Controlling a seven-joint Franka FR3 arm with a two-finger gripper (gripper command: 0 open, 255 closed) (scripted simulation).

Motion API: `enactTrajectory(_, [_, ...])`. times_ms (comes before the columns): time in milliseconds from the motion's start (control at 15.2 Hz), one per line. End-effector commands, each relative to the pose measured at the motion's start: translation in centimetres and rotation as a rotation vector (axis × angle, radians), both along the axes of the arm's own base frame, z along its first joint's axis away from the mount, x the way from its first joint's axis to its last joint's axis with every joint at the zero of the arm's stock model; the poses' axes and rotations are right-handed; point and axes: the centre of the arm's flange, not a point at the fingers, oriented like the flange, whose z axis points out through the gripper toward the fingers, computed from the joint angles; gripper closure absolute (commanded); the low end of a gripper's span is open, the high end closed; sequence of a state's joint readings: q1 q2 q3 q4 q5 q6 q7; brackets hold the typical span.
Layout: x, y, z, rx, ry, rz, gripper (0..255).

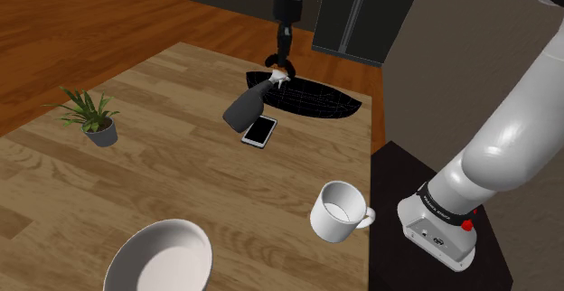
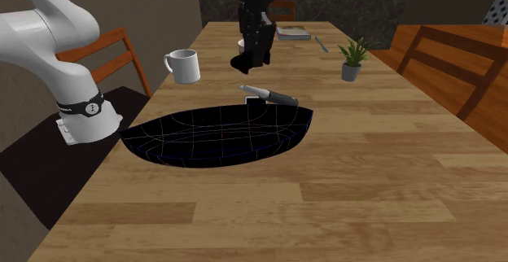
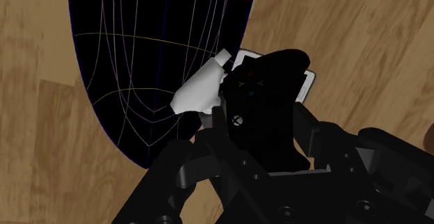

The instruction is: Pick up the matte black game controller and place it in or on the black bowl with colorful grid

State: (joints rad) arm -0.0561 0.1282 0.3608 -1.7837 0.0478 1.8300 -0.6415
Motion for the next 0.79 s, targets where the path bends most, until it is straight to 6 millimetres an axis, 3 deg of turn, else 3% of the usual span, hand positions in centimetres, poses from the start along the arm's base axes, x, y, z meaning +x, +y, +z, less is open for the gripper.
enactTrajectory(0, [-0.4,-2.4,0.1,0.001,-0.001,0.002,255])
enactTrajectory(330, [-0.9,-9.0,0.4,0.001,-0.001,0.002,255])
enactTrajectory(396, [-1.1,-11.1,0.5,0.001,-0.001,0.002,255])
enactTrajectory(726, [-1.1,-11.1,-2.1,0.001,-0.001,0.002,255])
